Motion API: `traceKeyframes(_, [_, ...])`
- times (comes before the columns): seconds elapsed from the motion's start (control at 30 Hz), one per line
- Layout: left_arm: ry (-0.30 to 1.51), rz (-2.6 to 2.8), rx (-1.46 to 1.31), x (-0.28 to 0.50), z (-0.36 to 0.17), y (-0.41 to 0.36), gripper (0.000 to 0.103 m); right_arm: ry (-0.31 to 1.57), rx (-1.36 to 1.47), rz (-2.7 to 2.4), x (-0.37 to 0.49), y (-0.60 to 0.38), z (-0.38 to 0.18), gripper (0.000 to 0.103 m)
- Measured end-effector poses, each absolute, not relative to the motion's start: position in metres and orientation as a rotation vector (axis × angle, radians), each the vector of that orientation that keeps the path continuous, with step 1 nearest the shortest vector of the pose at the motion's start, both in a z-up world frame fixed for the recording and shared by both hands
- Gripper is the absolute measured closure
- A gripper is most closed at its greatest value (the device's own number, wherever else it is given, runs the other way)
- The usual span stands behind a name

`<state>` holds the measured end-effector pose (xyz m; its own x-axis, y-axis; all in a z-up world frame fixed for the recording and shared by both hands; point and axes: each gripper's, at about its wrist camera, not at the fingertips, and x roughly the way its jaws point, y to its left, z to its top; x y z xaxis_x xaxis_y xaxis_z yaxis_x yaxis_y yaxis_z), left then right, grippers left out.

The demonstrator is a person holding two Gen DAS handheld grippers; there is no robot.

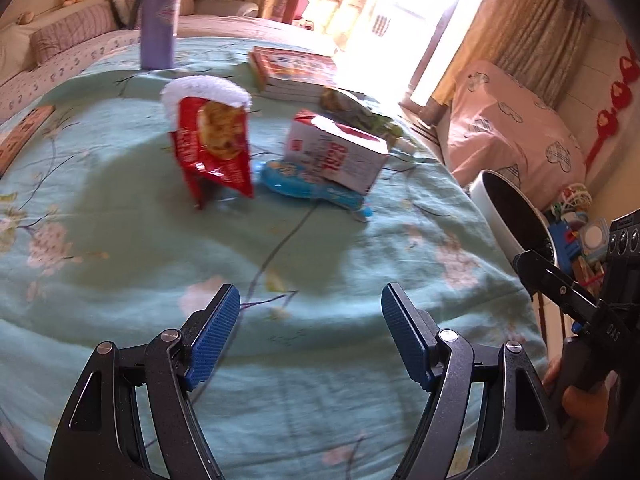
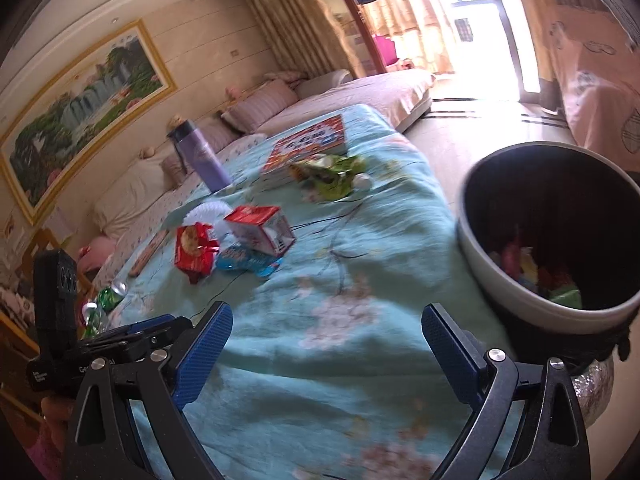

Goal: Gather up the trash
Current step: 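Move both open tools back over the red items on the bed, then grasp the red snack bag with the left tool while the right tool grasps the red carton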

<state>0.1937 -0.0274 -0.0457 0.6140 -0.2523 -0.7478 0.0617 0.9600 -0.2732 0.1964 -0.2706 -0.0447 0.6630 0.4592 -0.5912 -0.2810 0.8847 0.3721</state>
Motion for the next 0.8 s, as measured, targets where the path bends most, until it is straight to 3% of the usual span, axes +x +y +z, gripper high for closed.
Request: traceKeyframes(0.8, [0.883, -0.063, -0.274, 0.259, -0.04, 0.036, 0.028, 0.804, 0.047, 0.585, 0.292, -0.179, -0.05, 0.007])
